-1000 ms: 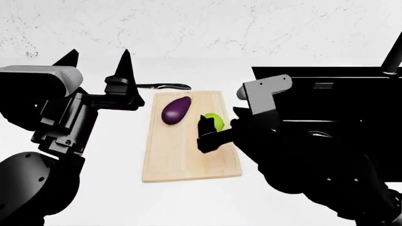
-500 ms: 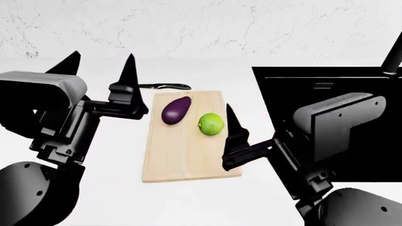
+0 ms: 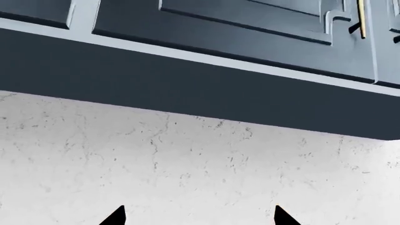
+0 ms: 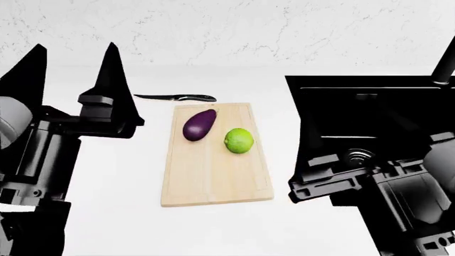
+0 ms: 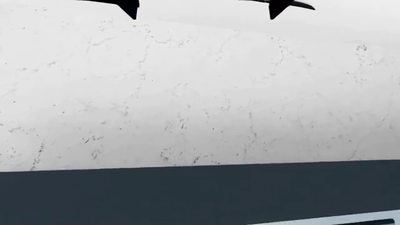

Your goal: Pick the vegetables from the sink and place them on the cutting board.

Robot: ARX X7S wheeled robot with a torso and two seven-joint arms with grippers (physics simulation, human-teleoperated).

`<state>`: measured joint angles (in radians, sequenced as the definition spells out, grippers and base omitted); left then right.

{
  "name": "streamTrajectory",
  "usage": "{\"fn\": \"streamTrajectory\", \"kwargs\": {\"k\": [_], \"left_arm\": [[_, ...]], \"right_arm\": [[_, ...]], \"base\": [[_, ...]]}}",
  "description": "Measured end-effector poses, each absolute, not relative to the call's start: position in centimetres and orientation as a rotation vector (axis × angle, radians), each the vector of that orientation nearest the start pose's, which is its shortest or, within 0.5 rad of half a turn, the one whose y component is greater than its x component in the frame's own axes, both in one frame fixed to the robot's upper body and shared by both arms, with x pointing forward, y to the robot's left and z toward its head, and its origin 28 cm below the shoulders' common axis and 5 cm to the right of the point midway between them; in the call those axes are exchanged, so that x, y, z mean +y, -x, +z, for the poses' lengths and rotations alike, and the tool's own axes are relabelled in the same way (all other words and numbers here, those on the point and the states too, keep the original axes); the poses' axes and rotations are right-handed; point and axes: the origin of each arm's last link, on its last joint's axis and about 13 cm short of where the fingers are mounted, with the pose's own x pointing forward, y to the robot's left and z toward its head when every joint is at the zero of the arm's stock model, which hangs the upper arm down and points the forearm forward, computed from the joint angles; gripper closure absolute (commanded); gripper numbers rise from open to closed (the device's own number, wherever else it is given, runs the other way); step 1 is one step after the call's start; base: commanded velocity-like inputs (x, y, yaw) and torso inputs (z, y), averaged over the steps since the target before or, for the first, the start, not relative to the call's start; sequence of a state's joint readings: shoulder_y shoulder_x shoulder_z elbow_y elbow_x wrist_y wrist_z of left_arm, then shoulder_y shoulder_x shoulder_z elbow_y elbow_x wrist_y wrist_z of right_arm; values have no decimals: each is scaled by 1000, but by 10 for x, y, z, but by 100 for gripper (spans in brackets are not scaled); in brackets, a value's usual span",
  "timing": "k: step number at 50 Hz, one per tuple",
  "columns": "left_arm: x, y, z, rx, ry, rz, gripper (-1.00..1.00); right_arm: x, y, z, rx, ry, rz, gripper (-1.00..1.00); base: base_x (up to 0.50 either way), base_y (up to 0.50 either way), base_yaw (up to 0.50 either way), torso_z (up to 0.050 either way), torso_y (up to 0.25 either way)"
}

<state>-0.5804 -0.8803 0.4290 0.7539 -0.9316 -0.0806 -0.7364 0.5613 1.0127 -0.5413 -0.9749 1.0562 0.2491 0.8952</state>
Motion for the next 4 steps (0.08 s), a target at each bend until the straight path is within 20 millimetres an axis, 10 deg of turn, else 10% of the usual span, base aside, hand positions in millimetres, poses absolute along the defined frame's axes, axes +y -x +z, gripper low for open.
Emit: {"fn": "streamTrajectory", "kwargs": {"k": [4], "left_arm": [[232,-199,245,-596,159,-160,-100]], "right_arm": [[-111,-156,227,-355,-17,219,-100]], "base": [[0,0,0,0,0]]}}
